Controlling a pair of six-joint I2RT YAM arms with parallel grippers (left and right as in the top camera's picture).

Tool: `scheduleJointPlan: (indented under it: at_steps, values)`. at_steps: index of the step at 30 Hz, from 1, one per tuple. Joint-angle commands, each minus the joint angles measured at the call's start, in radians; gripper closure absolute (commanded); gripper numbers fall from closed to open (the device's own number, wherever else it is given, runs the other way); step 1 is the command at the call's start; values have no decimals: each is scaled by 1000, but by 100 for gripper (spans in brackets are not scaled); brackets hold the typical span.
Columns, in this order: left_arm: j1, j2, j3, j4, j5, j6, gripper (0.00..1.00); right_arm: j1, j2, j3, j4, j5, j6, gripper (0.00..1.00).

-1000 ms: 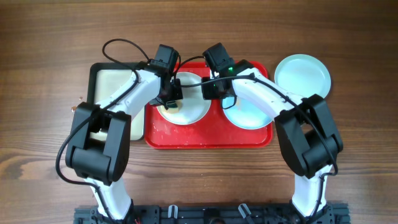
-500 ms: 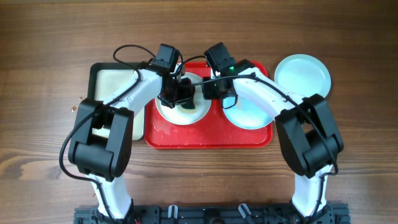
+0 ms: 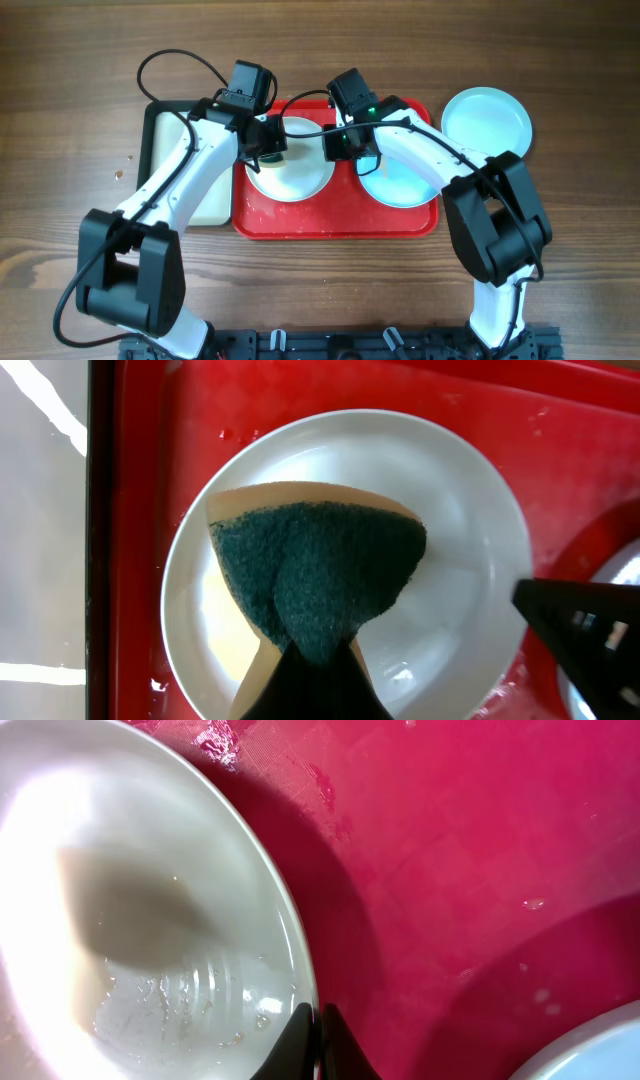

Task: Clean dirty plates on tray and stack at the side
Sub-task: 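Scrub the white plate with the sponge in the left gripper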

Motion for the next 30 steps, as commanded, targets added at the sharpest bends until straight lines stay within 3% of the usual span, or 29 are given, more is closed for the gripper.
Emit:
scheduleJointPlan:
  at_steps: [1, 10, 19, 30]
  values:
    - [6, 49, -42, 10, -42, 16, 96, 8, 14, -3, 2, -19, 6, 96]
    - [3, 183, -77, 64, -33, 11, 96, 8, 14, -3, 2, -20, 6, 96]
    - [-53, 225, -79, 221, 263, 12, 95, 8, 14, -3, 5, -20, 5, 96]
    - [-67, 162, -79, 235, 265, 42, 96, 8, 14, -3, 6, -20, 3, 96]
